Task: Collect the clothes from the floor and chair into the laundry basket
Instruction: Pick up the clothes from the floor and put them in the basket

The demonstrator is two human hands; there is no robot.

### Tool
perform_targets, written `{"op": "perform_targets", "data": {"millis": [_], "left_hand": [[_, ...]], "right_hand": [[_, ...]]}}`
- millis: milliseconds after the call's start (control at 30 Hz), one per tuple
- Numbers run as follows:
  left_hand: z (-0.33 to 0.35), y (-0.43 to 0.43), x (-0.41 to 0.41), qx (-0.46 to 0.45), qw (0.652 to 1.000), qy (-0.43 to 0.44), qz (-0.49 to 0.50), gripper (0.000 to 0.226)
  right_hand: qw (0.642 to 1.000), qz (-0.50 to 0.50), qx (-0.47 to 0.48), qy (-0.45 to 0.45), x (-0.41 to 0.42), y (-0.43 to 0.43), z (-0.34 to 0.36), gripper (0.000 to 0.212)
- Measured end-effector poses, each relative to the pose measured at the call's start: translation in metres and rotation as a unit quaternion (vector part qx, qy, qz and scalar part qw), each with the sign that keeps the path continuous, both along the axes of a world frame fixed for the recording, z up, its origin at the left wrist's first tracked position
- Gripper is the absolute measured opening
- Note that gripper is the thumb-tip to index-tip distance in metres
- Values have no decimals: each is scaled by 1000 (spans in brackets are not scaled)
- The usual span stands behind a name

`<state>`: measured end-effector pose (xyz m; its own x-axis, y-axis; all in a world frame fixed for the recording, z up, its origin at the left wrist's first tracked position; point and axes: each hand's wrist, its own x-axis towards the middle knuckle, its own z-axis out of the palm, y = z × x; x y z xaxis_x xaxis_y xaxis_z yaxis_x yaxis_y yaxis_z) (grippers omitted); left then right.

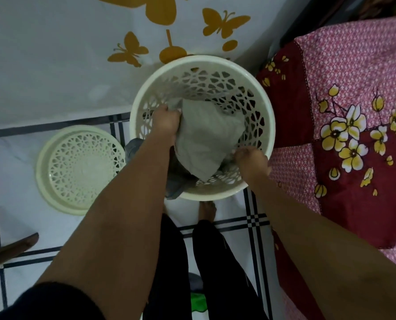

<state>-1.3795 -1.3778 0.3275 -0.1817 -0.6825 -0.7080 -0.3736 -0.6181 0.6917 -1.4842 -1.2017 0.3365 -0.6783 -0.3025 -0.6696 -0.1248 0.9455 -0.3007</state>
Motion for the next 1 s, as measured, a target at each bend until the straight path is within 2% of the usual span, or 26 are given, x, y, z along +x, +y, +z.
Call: {"op": "perform_targets", "data": {"millis": [100, 167, 233, 300, 367, 400, 533, 633, 667, 800, 1000], "left_hand": [[-2, 10, 2, -10, 994, -77, -82, 49], [-3, 22, 8, -3, 993, -88, -74, 53], [-5, 37, 16, 18, 994, -91, -56, 61], [-2, 49, 22, 37, 996, -75, -30, 50], [4, 59, 30, 20, 998, -49, 17, 26], [10, 64, 41, 7, 998, -41, 50, 21], [30, 75, 74, -18, 993, -50, 108, 39], [49, 88, 128, -28, 980, -52, 192, 44], [54, 94, 142, -24, 976, -54, 210, 45], [62, 133, 232, 2, 940, -43, 338, 50], [50, 236, 356, 34, 873, -58, 483, 52]], "right_hand": [[991, -78, -85, -65, 2, -16, 6, 44], [981, -109, -130, -94, 7, -25, 12, 51], [980, -93, -135, -115, 14, -33, 16, 53], [980, -61, -136, -130, 23, -39, 20, 56], [979, -31, -140, -144, 34, -44, 25, 58], [978, -10, -139, -153, 43, -48, 31, 59], [979, 68, -121, -151, 72, -54, 46, 56], [967, 149, -130, -159, 121, -59, 61, 37], [965, 162, -124, -165, 133, -58, 63, 40], [927, 290, -107, -211, 214, -48, 67, 54], [860, 440, -53, -252, 348, 7, 53, 53]]}}
